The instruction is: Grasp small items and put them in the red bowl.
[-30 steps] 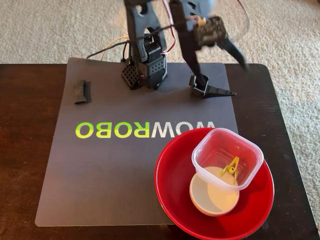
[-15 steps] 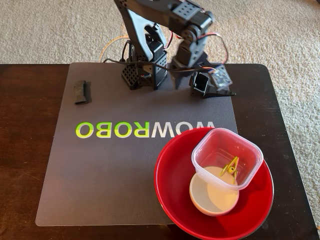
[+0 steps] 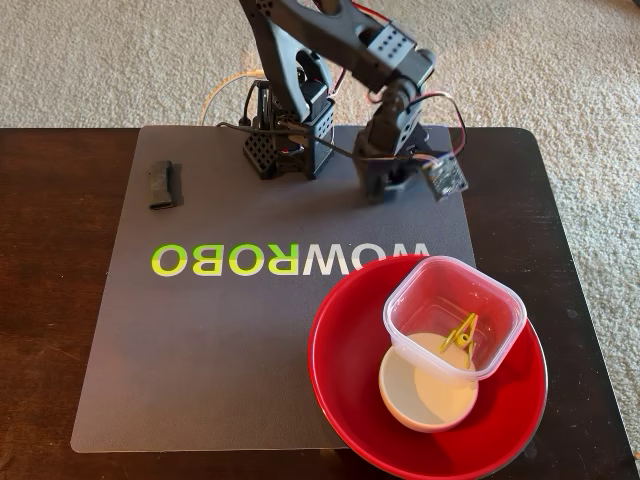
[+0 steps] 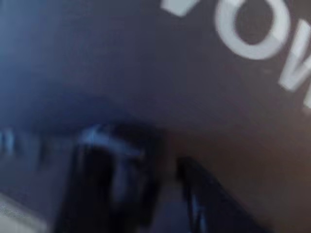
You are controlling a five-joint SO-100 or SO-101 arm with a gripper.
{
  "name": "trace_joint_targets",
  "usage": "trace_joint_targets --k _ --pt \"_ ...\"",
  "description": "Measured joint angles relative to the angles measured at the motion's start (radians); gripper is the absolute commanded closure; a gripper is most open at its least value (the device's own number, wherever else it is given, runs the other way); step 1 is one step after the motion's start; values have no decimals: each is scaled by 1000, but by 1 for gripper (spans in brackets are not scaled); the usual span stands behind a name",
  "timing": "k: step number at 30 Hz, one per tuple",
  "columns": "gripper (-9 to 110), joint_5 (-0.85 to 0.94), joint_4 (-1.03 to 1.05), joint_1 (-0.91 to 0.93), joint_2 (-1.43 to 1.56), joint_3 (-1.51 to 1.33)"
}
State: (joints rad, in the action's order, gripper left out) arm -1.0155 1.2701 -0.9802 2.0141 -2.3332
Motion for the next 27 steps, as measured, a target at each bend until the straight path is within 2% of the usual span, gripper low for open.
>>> trace_joint_targets --k 6,13,17,27 --pt "101 -8 -11 101 8 -8" --pt "101 -60 -3 313 110 -9" --pt "101 11 -40 442 239 8" --pt "101 270 -75 423 565 104"
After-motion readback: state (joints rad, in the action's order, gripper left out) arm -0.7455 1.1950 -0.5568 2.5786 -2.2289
